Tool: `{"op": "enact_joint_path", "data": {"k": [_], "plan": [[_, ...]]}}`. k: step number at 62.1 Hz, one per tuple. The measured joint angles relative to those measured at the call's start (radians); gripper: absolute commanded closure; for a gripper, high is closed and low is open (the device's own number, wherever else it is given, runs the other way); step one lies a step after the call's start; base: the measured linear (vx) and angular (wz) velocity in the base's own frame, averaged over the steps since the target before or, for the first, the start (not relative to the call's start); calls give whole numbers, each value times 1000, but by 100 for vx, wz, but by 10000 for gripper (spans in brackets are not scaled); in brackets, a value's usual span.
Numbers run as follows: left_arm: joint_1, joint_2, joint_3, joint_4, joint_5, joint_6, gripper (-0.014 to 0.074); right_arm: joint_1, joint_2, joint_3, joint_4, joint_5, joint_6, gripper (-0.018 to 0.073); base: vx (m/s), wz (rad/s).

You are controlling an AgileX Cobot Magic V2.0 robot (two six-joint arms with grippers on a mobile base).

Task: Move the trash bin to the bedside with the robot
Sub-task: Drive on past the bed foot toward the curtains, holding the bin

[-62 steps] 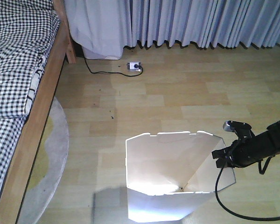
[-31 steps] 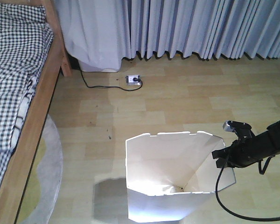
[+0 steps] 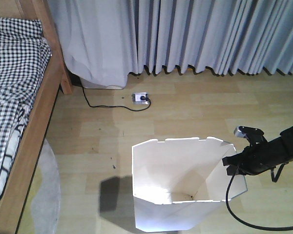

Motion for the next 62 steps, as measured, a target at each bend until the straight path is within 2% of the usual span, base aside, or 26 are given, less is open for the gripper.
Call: {"op": "enact_joint_path", "data": {"k": [62], "plan": [[0,0,0,0,0,0,602,0,0,0,0,2,0,565,28,2]]}}
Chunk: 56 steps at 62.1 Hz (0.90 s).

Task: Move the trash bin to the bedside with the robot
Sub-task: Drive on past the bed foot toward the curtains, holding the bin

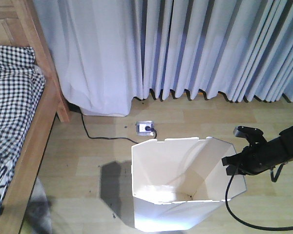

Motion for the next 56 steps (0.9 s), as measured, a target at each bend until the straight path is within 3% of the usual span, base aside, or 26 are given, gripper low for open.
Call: {"op": "enact_joint_path", "data": {"k": [56], "plan": [[0,0,0,0,0,0,602,0,0,0,1,-1,0,565,15,1]]}}
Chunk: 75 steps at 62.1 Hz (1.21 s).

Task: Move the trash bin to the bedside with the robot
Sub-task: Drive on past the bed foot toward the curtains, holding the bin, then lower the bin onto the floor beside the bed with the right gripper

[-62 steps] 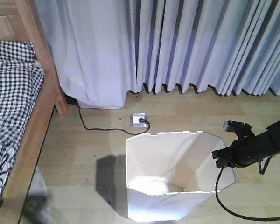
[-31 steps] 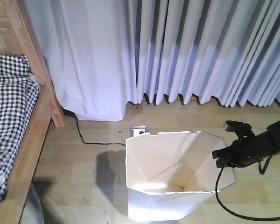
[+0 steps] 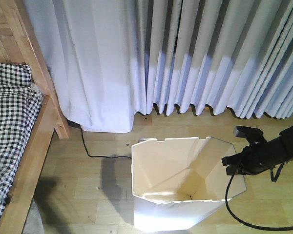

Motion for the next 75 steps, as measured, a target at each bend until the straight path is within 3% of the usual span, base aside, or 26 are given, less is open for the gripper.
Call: {"op": "enact_joint_path", "data": {"k": [52,75], "plan": [[0,0,0,0,0,0,602,0,0,0,-1,1,0,565,0,0],[0,0,0,0,0,0,602,0,29,-96,122,-16,-5,565,0,0]]}}
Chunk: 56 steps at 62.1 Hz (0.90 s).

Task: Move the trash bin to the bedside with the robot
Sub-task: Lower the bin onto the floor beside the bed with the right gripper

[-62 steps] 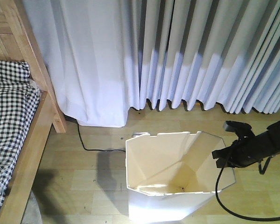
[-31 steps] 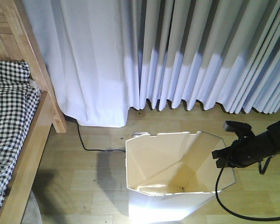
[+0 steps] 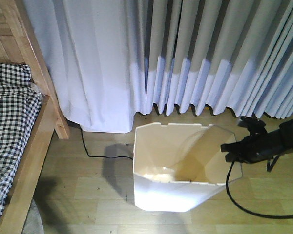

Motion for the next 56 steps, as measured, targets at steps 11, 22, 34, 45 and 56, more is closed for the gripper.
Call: {"op": "enact_joint_path", "data": {"k": [11,22,34,45,56], "plan": [[0,0,0,0,0,0,602,0,68,-112,26,-34,1,565,0,0],[0,0,0,0,0,0,602,-1,197,-213,33,-57,2,565,0,0],[0,0,0,0,0,0,602,-1,364,-309,31,-59,-16,565,0,0],[0,0,0,0,0,0,602,-1,486,-405,22,-51,-30,565,0,0],[0,0,0,0,0,0,602,-1,584,-517,26,-43,-32,565,0,0]]}}
